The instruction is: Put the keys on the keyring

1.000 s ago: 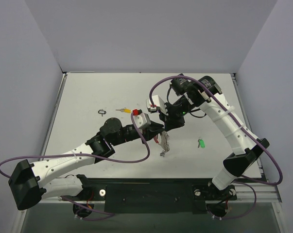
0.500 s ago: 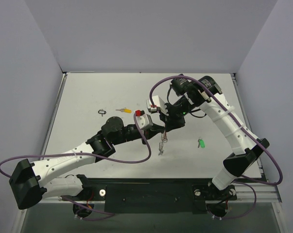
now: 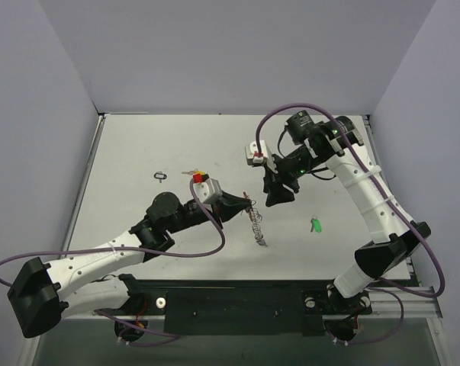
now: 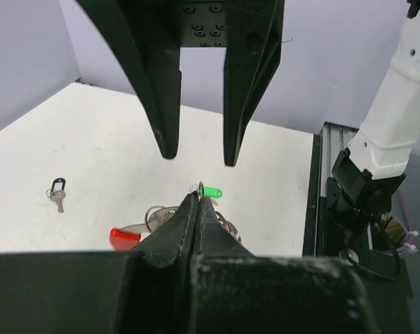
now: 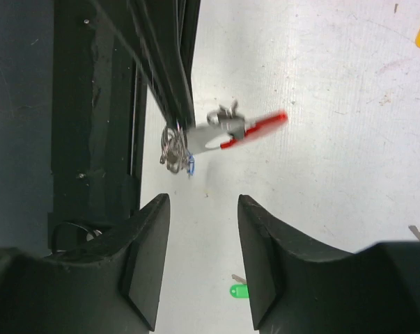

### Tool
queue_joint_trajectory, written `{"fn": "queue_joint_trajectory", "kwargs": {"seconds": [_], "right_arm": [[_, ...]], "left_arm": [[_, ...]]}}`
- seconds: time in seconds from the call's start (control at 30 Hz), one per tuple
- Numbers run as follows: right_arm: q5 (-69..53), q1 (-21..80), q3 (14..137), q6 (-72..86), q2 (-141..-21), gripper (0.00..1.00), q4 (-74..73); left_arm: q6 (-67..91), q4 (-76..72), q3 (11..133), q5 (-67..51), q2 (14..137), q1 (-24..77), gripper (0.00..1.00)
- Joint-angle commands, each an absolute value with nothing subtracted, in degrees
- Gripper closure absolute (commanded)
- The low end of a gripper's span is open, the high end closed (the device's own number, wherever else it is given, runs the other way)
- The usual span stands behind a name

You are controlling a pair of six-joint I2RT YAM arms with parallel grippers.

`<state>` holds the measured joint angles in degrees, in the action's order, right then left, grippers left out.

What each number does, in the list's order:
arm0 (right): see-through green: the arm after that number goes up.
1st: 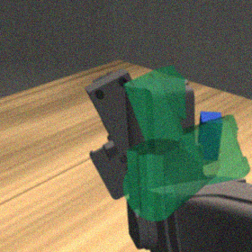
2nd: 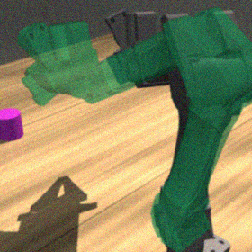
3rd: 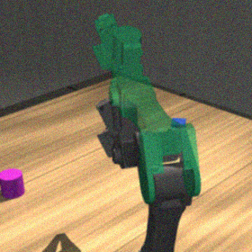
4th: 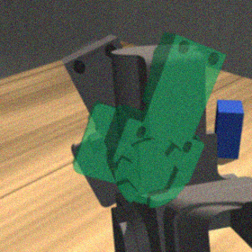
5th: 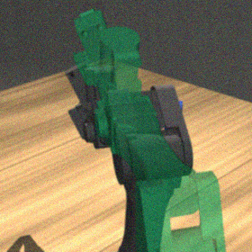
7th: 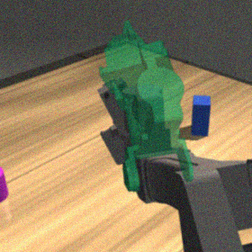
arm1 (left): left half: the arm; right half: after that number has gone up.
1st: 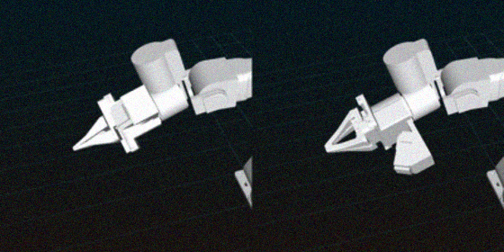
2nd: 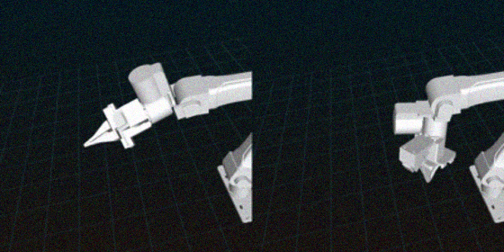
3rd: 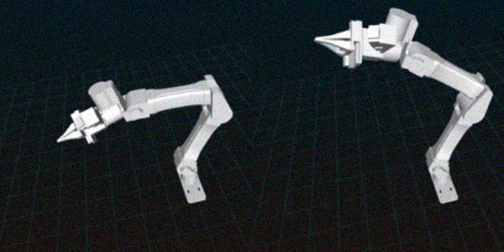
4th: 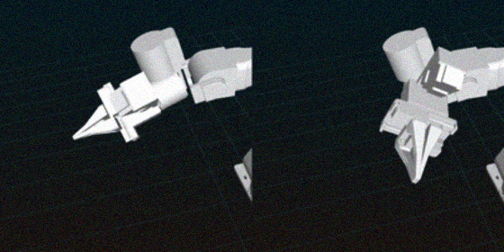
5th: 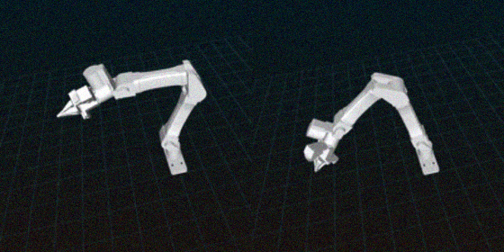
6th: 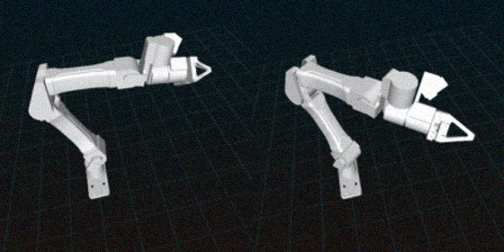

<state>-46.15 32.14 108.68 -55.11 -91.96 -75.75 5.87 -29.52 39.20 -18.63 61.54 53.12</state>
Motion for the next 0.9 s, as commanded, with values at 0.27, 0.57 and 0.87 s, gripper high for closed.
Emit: {"fn": "queue_joint_trajectory", "kwargs": {"seconds": [0.27, 0.57, 0.87], "right_arm": [[-61.08, 27.77, 92.28, -72.07, -79.54, 0.44, -76.11], [-66.88, 27.77, 93.25, -71.37, -81.74, 0.47, -75.85], [-69.08, 27.69, 94.3, -66.1, -83.14, 0.59, -72.95]], "left_arm": [[18.19, -52.11, 31.64, -18.54, 56.87, 51.59, 1.0], [23.11, -59.49, 29.27, -18.2, 58.53, 51.59, 1.0], [27.77, -66.79, 27.6, -17.49, 61.87, 51.59, 1.0]]}}
